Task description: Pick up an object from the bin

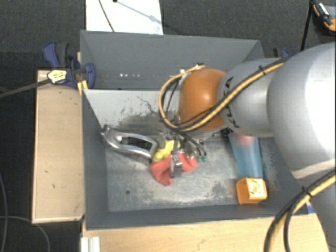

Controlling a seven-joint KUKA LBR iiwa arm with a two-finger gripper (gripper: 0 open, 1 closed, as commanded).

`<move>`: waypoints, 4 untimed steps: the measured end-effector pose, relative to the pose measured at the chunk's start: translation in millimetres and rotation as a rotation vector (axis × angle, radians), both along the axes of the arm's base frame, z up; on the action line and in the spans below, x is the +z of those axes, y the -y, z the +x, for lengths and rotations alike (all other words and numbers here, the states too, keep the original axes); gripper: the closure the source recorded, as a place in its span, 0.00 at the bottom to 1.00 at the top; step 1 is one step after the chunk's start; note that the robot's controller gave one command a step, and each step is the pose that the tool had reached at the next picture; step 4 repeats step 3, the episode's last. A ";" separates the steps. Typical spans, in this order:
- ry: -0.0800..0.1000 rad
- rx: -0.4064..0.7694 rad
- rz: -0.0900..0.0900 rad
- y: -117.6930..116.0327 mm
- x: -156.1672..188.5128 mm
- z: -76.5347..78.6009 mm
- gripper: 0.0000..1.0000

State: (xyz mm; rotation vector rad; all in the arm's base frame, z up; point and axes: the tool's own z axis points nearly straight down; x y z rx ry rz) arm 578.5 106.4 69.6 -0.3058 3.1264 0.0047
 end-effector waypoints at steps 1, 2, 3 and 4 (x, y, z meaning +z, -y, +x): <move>0.001 0.000 -0.003 2.2 0.6 0.5 1.00; 0.001 0.001 -0.003 2.2 0.6 0.5 1.00; -0.007 0.001 -0.004 3.9 41.4 -5.9 1.00; -0.007 0.001 -0.004 3.9 41.4 -5.9 1.00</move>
Offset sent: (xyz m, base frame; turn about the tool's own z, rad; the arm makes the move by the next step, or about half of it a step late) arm 0.0000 0.0000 0.0000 0.0000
